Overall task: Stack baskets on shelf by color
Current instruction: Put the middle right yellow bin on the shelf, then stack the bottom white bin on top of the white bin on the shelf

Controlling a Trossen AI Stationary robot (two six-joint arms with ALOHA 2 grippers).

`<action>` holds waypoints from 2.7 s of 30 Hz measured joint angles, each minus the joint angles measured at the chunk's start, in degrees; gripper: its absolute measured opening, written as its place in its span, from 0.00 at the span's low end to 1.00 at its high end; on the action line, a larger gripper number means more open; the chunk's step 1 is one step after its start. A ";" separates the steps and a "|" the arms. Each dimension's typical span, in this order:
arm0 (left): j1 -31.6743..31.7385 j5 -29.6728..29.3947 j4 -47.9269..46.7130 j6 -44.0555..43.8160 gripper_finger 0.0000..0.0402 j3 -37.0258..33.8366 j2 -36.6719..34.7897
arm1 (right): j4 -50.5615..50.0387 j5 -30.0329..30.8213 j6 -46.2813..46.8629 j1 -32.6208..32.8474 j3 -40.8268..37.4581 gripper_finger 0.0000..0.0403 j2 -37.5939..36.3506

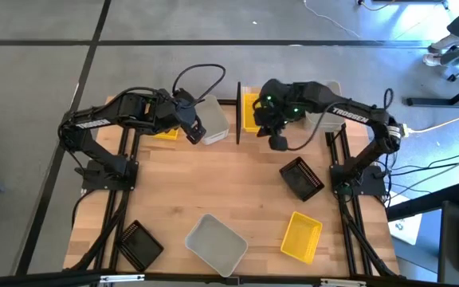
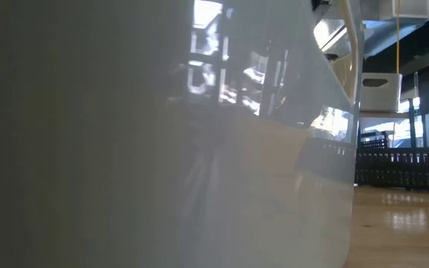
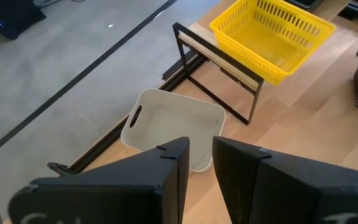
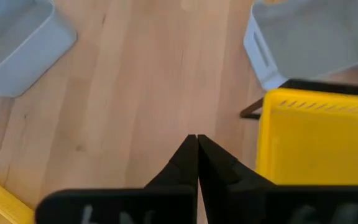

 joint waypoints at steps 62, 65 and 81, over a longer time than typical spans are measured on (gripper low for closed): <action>-8.39 2.87 -9.71 -4.52 0.16 0.00 0.00 | -1.07 19.76 25.11 21.44 0.00 0.00 -10.95; -10.78 4.14 -10.24 -4.55 0.16 -0.04 -0.79 | -0.64 16.48 29.86 25.84 0.00 0.00 -11.45; -21.13 5.68 -10.20 -8.76 0.16 -0.04 -0.81 | 2.70 14.52 44.51 37.73 0.00 0.00 -10.70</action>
